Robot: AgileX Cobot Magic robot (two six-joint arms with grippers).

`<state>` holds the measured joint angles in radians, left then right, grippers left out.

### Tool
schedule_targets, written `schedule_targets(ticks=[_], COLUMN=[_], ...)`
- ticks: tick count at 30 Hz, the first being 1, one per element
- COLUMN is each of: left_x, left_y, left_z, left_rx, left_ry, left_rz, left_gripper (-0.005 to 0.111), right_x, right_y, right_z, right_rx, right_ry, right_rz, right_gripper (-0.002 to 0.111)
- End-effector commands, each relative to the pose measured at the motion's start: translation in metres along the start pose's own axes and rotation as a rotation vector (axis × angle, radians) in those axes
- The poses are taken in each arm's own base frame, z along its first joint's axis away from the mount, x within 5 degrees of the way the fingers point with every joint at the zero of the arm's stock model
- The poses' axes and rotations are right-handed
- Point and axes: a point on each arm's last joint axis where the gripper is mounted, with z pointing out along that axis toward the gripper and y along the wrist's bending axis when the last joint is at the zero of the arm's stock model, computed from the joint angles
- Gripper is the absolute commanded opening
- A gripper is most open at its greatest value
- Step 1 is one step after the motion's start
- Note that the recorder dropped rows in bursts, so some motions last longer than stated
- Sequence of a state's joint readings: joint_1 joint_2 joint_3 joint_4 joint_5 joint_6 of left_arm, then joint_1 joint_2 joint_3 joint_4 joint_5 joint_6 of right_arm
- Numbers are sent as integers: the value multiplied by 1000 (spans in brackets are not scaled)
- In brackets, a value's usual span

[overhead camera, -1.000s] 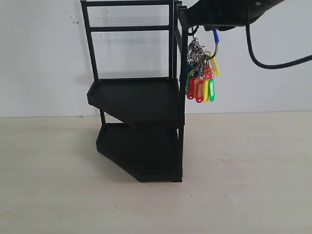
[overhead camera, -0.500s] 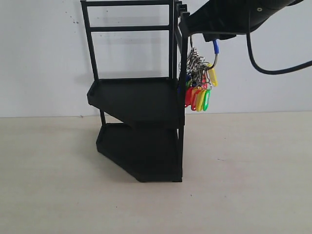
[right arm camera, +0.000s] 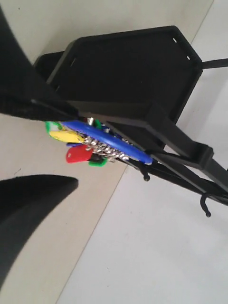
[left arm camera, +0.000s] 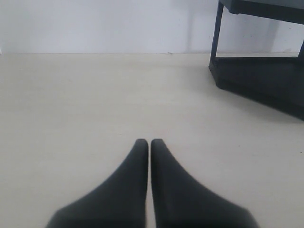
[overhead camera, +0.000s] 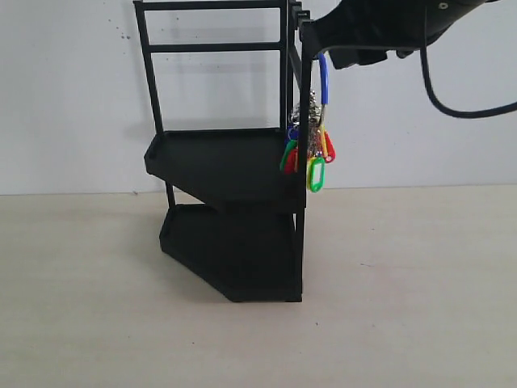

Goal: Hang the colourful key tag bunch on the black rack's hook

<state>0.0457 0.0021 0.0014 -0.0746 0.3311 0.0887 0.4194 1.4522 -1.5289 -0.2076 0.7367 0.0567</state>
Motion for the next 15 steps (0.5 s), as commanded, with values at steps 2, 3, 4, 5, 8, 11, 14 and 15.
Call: schedule_targets(ticks=[2, 3, 4, 5, 8, 11, 14, 15], left_x=[-2, -2, -2, -2, -2, -2, -2, -2], left_y=[0, 0, 0, 0, 0, 0, 0, 0], left_z=[0, 0, 0, 0, 0, 0, 0, 0], left_rx=[-2, -2, -2, -2, -2, -2, -2, -2], left_ry=[-17, -17, -17, -17, -17, -17, -17, -17], left_rz=[-20, -20, -20, -20, -20, -20, -20, -20], left_gripper=[4, 4, 4, 4, 4, 4, 4, 4], right_x=[-4, -1, 2, 6, 17, 25, 38, 44], right_y=[-10, -13, -16, -18, -23, -26, -28, -28], right_z=[-45, -53, -61, -69, -98, -126, -150, -156], right_rx=[34, 55, 78, 93, 109, 107, 109, 105], right_ry=[-28, -7, 17, 50, 121, 136, 102, 93], right_rz=[-6, -18, -28, -30, -12, 12, 26, 38], right_gripper=[12, -1, 0, 0, 0, 0, 0, 0])
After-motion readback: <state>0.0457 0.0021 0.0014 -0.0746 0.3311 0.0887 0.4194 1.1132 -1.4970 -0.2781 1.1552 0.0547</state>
